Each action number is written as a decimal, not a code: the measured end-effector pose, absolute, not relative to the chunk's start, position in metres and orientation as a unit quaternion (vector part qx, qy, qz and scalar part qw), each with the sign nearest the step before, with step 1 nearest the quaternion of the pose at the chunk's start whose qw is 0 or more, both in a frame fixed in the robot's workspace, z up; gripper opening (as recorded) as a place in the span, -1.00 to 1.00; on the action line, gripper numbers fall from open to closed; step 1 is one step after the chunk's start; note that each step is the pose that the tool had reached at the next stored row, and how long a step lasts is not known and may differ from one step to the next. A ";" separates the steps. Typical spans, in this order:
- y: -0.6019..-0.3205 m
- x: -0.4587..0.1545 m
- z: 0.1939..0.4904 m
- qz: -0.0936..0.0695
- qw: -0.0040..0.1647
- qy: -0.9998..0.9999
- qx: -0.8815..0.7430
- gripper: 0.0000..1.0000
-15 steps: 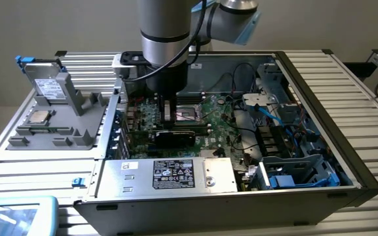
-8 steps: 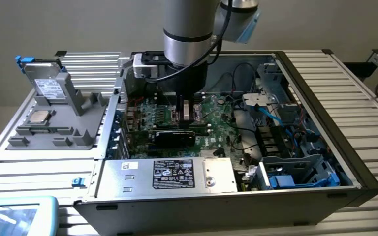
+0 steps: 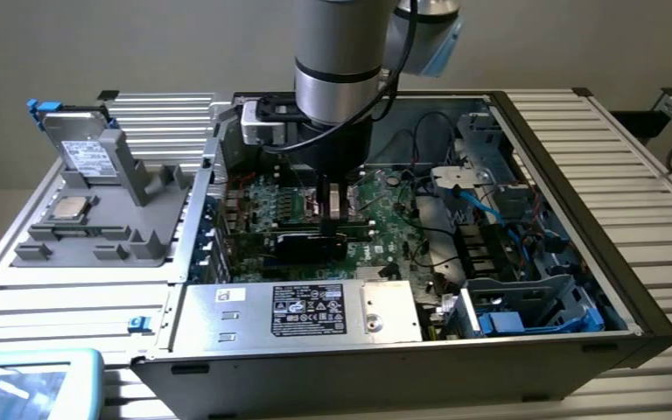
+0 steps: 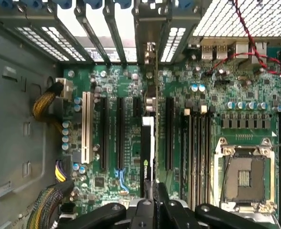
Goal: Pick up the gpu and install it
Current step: 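Press down on the gpu until it lock into place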
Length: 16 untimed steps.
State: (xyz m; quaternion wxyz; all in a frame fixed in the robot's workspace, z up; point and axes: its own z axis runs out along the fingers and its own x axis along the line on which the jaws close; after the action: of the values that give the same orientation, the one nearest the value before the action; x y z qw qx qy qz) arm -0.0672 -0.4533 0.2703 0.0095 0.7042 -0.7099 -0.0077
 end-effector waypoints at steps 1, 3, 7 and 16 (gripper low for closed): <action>-0.453 -0.067 0.270 -0.008 0.010 -0.710 0.704 -0.76; -0.453 -0.067 0.270 -0.008 0.010 -0.710 0.704 -0.76; -0.454 -0.067 0.264 -0.007 0.010 -0.710 0.704 -0.76; -0.454 -0.067 0.282 -0.008 0.009 -0.710 0.704 -0.76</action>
State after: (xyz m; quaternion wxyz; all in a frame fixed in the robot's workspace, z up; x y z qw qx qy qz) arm -0.0667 -0.4539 0.2823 0.0095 0.7042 -0.7099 -0.0078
